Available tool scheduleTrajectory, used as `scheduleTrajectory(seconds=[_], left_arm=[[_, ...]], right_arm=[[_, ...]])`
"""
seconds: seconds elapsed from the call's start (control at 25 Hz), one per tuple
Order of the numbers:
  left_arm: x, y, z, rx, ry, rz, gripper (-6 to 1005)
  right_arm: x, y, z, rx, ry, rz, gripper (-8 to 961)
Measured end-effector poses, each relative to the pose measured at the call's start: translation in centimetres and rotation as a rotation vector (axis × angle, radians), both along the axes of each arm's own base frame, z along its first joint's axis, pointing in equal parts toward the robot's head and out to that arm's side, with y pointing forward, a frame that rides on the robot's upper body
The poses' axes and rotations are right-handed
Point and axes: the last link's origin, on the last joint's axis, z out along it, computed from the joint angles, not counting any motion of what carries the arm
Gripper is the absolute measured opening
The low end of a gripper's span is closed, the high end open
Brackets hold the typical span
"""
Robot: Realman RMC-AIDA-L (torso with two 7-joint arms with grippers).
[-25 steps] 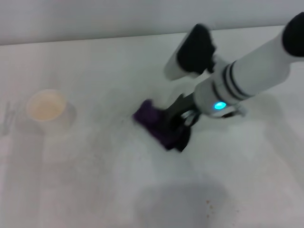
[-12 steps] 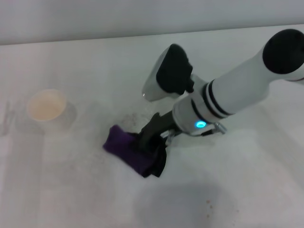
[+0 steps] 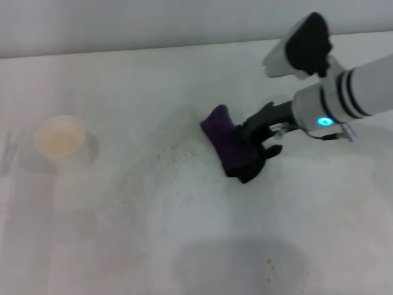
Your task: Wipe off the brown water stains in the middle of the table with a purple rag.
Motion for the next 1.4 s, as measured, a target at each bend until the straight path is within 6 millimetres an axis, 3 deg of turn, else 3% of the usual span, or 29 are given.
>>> scheduleTrajectory(seconds=[0.2, 0.44, 0.68, 0.84, 0.88, 1.0, 1.24, 1.32, 1.4], left_arm=[[-0.2, 0.0, 0.3, 0.003, 0.005, 0.001, 887], [-0.2, 0.1, 0.4, 0.003, 0.000, 0.000, 887], [-0.3, 0.1, 0.4, 0.004, -0.005, 0.000, 887], [-0.3, 0.0, 0.5, 0.004, -0.004, 0.002, 887], [-0.3, 0.0, 0.5, 0.004, -0.004, 0.002, 887], [-0.3, 0.0, 0.4, 0.002, -0.003, 0.000, 887], [-0.3, 0.1, 0.2, -0.016, 0.002, -0.002, 887], [-0.3, 0.1, 0.2, -0.016, 0.002, -0.002, 887], [-0.3, 0.1, 0.2, -0.017, 0.002, -0.002, 887]], right_arm=[[0.6, -0.9, 1.7, 0.049, 0.007, 0.045, 187], [0.4, -0.9, 1.9, 0.070, 0.017, 0.057, 212], [-0.5, 0.1, 2.7, 0.161, 0.100, 0.061, 491], [-1.4, 0.8, 4.5, 0.247, 0.289, 0.109, 629], [-1.8, 0.6, 5.4, 0.280, 0.423, 0.150, 663], [-1.6, 0.5, 6.7, 0.336, 0.555, 0.174, 749], [2.7, -0.4, 9.7, 0.654, 0.783, 0.178, 878], [4.7, -1.1, 9.6, 0.812, 0.717, 0.233, 877], [7.4, -1.8, 8.5, 0.976, 0.459, 0.312, 876]])
